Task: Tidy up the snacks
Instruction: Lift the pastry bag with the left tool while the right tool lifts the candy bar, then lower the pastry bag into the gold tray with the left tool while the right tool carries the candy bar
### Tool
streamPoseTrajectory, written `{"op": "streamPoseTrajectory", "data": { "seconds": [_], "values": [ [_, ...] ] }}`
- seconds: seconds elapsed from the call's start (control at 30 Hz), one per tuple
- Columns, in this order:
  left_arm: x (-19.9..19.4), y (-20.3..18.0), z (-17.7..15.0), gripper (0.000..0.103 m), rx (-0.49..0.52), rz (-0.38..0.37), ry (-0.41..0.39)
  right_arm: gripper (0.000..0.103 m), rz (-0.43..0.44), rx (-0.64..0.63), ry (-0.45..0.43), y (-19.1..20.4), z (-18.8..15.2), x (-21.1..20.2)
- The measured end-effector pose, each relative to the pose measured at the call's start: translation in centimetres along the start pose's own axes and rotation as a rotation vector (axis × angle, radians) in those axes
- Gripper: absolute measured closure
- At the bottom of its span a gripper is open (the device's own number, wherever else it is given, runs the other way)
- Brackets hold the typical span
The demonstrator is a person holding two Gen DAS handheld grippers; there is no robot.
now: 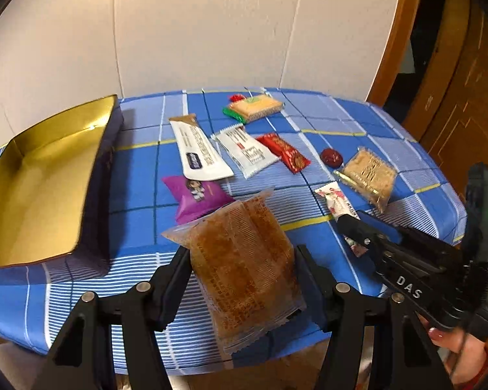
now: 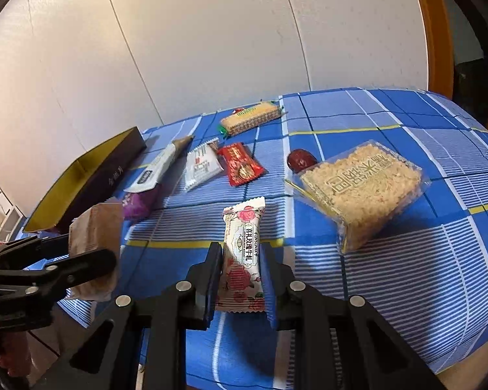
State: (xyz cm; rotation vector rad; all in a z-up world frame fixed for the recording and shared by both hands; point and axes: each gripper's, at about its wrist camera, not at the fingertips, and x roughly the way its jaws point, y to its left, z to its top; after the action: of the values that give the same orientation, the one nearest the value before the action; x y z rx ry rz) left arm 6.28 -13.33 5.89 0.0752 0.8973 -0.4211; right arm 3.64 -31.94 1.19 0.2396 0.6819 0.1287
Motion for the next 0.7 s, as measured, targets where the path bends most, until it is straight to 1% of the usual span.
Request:
{"op": "streamPoseTrajectory", "data": {
  "seconds": [0.1,0.23,0.33,0.47,0.53,0.63,0.7],
  "values": [
    [-1.1,1.0,0.4,0.040,-0.028,-0.013,-0.016,0.080,0.008,0.001,-0.009,0.4,0.3,0.0],
    [-2.4,2.8,1.3,0.040,-0.049,0.011,-0.040,0.080,0.006,0.012,-0.005,1.0,0.8,0.1],
    [-3.2,4.4,1.8,0.040,-0.073,0.022,-0.056,0.080,0.005,0.018,-0.020,1.6,1.7,-0.3],
    [-4.1,7.1,2.3,0.040,-0.122,0.056,-0.064,0.080,0.048,0.050,-0.039,2.4,3.0,-1.1],
    [-4.4,8.3,2.6,0.040,-0.141,0.079,-0.069,0.080,0.059,0.042,-0.053,2.9,3.4,-1.5],
    [-4.9,10.9,3.5,0.040,-0.183,0.093,-0.069,0.080,0.069,0.033,-0.071,3.5,3.4,-1.7],
    [-4.9,12.6,4.0,0.040,-0.215,0.104,-0.068,0.080,0.077,0.056,-0.055,3.5,3.5,-1.3]
  ]
}}
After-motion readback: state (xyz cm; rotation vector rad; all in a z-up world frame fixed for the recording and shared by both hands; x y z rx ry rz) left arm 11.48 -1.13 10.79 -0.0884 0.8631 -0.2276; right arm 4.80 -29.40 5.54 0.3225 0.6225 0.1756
